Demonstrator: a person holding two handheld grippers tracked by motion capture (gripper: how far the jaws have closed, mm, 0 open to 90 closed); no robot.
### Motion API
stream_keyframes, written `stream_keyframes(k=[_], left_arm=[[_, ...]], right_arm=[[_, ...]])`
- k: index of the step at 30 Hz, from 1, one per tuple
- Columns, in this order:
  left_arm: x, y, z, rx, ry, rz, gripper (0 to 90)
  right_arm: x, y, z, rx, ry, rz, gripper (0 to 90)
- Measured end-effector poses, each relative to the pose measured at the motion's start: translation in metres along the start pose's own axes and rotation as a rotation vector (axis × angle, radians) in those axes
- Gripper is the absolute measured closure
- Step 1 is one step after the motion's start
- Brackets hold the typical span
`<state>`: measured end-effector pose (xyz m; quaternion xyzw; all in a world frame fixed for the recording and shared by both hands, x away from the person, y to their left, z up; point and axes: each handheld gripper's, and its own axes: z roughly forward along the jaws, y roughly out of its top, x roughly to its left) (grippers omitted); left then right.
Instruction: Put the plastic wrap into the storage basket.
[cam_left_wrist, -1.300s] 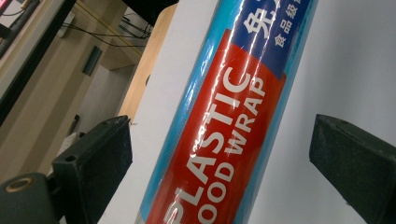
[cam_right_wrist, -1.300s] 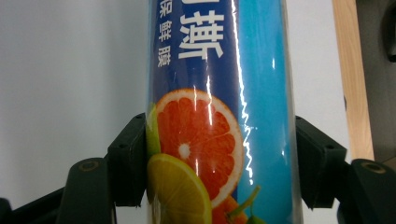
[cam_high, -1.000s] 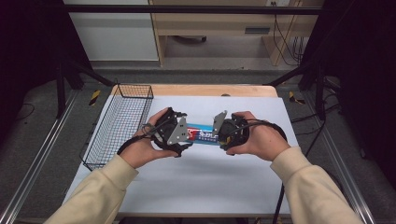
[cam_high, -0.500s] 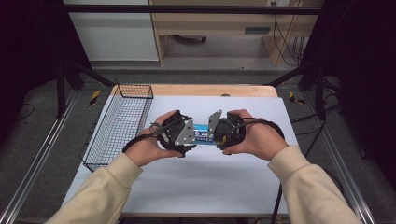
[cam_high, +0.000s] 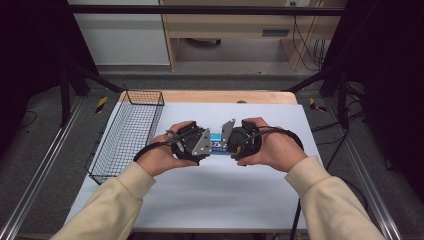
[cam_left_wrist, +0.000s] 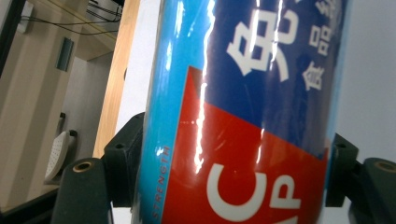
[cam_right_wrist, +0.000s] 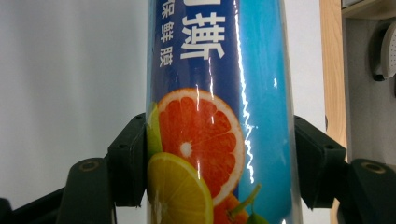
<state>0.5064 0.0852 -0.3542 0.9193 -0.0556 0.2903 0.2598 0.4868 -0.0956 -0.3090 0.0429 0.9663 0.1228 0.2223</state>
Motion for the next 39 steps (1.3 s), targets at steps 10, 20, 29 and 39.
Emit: stream_keyframes(k=[10,20,29,39], left_arm=[[-0.002,-0.001,-0.003,0.014,0.007,0.005,28.6],[0.001,-0.018,-0.008,0.045,0.031,-0.032,29.1],[0.005,-0.039,-0.026,0.089,0.052,-0.062,29.1],[0.008,-0.054,-0.051,0.096,0.115,-0.167,29.2]], right_arm=[[0.000,-0.001,0.005,-0.022,-0.001,-0.013,31.7],[-0.002,-0.020,0.007,-0.018,-0.103,-0.069,9.0],[-0.013,-0.077,-0.008,-0.070,-0.160,0.092,7.3],[-0.012,-0.119,0.023,-0.123,-0.288,0.470,10.3]])
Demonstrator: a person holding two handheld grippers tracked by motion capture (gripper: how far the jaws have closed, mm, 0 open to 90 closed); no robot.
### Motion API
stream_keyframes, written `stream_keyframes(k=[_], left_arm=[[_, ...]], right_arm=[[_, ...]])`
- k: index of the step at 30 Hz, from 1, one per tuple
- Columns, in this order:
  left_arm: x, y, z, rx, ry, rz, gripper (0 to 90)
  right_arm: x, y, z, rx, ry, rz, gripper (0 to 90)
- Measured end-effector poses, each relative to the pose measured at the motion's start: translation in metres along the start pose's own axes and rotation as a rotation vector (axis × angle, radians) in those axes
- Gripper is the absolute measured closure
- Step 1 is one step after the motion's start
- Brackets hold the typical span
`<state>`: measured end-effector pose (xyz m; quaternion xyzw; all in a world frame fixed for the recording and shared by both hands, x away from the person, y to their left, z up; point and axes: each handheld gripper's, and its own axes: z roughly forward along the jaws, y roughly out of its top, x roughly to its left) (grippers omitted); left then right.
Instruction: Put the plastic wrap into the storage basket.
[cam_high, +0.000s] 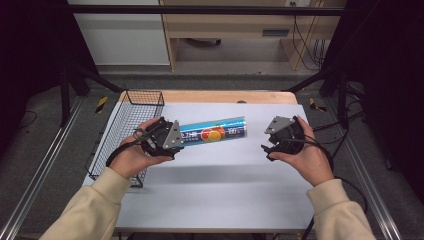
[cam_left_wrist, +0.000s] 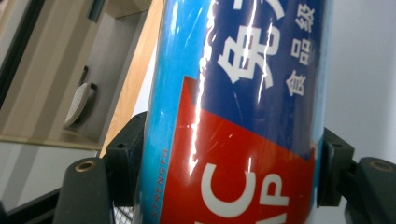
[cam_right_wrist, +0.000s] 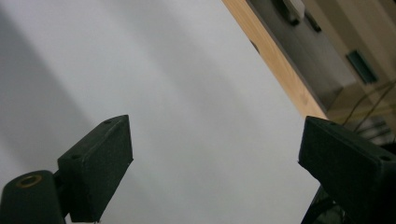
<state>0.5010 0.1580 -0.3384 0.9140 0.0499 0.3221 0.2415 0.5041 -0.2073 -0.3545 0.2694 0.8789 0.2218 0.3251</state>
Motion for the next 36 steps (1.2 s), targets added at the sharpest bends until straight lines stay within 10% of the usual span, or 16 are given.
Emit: stream_keyframes(k=[10,17,36], left_arm=[[0.005,-0.004,-0.018,-0.006,0.040,-0.086,29.3],[0.013,-0.005,-0.019,0.008,0.071,-0.147,29.4],[0.019,-0.006,-0.044,0.066,0.139,-0.224,29.5]], right_arm=[[0.021,-0.029,0.020,-0.133,-0.174,0.383,9.7],[0.030,-0.049,0.034,-0.140,-0.303,0.567,9.0],[0.044,-0.069,0.039,-0.146,-0.395,0.666,5.1]])
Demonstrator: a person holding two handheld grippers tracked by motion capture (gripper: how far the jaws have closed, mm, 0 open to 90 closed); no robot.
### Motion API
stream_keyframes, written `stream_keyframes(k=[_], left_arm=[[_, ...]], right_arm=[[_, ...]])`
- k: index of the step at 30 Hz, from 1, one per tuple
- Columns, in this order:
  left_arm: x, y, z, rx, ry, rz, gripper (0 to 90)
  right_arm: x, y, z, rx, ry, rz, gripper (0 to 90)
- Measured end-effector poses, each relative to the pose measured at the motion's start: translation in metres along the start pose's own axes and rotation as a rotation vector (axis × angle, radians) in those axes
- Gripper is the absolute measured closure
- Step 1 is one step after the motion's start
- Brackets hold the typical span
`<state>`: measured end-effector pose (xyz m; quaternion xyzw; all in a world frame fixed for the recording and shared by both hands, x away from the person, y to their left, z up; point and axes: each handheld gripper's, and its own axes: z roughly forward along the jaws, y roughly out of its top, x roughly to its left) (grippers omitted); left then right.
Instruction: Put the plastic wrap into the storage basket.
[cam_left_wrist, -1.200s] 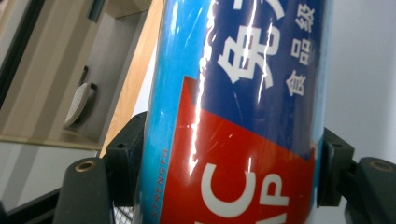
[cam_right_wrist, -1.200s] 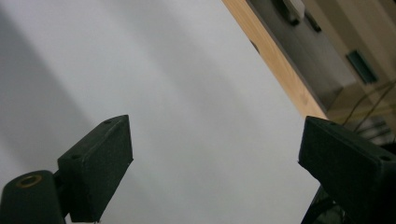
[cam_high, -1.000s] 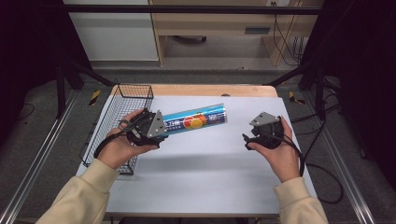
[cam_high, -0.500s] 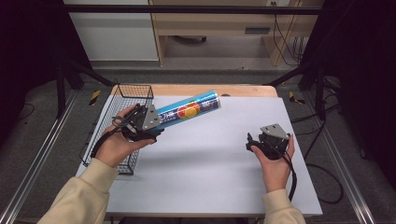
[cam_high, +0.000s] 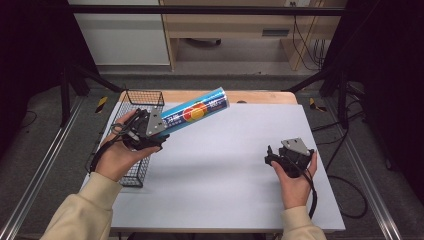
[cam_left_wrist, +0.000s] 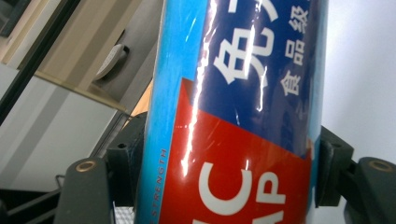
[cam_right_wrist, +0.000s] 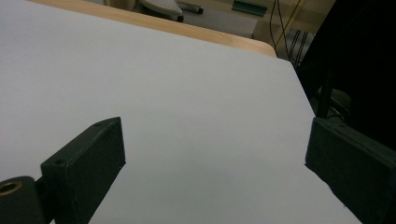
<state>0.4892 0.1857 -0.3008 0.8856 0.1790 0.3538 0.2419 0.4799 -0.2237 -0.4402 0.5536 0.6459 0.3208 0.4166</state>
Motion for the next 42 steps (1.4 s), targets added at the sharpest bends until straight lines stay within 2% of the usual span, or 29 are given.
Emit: stream_keyframes(k=[5,9,10,11,12,16,17,21,29,38,42], left_arm=[[0.001,0.000,-0.009,0.041,0.036,-0.029,29.6],[0.001,0.000,-0.018,0.072,0.058,-0.069,29.6],[0.003,0.000,-0.019,0.051,0.068,-0.051,29.6],[0.001,-0.001,-0.022,0.083,0.070,-0.090,29.6],[0.001,-0.002,-0.024,0.081,0.073,-0.108,29.6],[0.001,-0.005,-0.028,0.086,0.077,-0.141,29.7],[0.003,-0.006,-0.029,0.102,0.074,-0.132,29.7],[0.002,-0.010,-0.027,0.108,0.089,-0.151,29.7],[0.000,-0.025,-0.031,0.124,0.081,-0.184,29.8],[0.006,-0.036,-0.038,0.152,0.090,-0.271,30.0],[0.009,-0.041,-0.040,0.164,0.095,-0.299,30.0]], right_arm=[[0.000,0.001,-0.003,-0.019,-0.016,0.004,5.5],[0.001,0.000,-0.002,0.002,-0.009,-0.008,5.3],[0.001,-0.001,-0.002,0.005,-0.012,-0.009,5.2],[0.000,-0.001,-0.002,0.005,-0.009,0.002,5.2],[-0.001,-0.001,-0.002,0.006,-0.009,0.002,5.2],[-0.002,-0.002,-0.001,0.010,-0.010,0.007,5.2],[-0.003,-0.002,0.000,0.010,-0.012,0.002,5.2],[-0.003,-0.003,0.001,0.016,0.001,0.009,5.2],[0.000,-0.003,0.001,0.013,0.013,-0.002,5.0],[-0.001,-0.005,0.002,0.026,0.017,-0.005,5.1],[-0.002,-0.005,0.003,0.030,0.015,0.009,5.1]])
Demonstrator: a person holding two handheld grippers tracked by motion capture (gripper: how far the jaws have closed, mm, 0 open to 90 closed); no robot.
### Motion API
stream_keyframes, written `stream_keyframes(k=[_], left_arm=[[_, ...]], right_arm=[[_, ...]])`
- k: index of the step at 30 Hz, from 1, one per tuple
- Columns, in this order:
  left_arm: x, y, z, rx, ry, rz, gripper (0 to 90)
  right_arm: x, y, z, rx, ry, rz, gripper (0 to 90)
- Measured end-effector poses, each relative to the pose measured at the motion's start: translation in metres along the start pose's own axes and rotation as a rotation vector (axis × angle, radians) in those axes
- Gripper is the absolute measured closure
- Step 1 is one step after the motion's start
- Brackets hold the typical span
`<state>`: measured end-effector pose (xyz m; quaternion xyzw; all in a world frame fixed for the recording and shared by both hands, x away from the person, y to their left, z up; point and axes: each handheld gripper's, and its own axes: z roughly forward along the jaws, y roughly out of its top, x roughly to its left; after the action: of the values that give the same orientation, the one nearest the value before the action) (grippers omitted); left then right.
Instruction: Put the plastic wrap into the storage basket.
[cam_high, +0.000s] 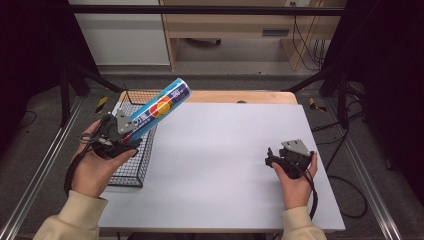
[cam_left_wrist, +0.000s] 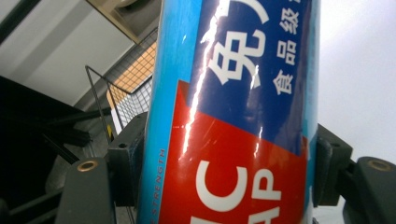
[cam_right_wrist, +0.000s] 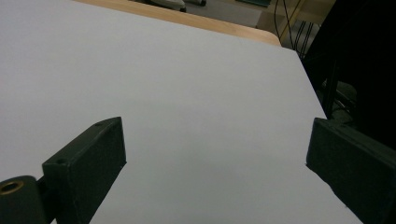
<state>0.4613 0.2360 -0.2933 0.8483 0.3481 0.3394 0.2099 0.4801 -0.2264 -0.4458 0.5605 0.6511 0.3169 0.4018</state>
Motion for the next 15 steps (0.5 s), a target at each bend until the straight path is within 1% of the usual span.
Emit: stream_keyframes(k=[2,3,5,6,7,9,10,12,15], left_arm=[[0.003,-0.001,0.003,0.012,0.005,0.004,30.1],[0.004,-0.002,0.005,0.027,-0.003,-0.013,30.1],[0.003,-0.003,0.011,0.034,0.000,-0.028,30.2],[0.004,-0.003,0.013,0.044,0.002,-0.024,30.2],[0.003,-0.004,0.016,0.050,-0.001,-0.034,30.3],[0.003,-0.004,0.021,0.080,-0.007,-0.019,30.3],[0.003,-0.005,0.022,0.088,-0.008,-0.018,30.3],[0.001,-0.005,0.025,0.109,-0.001,-0.017,30.3],[0.000,-0.007,0.028,0.133,0.000,-0.021,30.4]], right_arm=[[0.001,0.000,0.002,0.002,-0.001,-0.004,5.2],[0.001,0.000,0.002,0.003,-0.002,-0.004,5.1],[0.002,0.001,0.002,0.001,-0.002,-0.006,5.2],[0.001,0.001,0.001,-0.007,0.000,-0.004,5.2],[0.001,0.002,0.001,-0.009,0.001,-0.001,5.2],[0.000,0.002,0.000,-0.015,0.000,0.007,5.3],[0.000,0.002,0.001,-0.017,-0.003,0.013,5.5],[-0.001,0.002,0.002,-0.018,0.008,0.021,5.5],[-0.001,0.004,0.002,-0.025,0.019,0.020,5.5]])
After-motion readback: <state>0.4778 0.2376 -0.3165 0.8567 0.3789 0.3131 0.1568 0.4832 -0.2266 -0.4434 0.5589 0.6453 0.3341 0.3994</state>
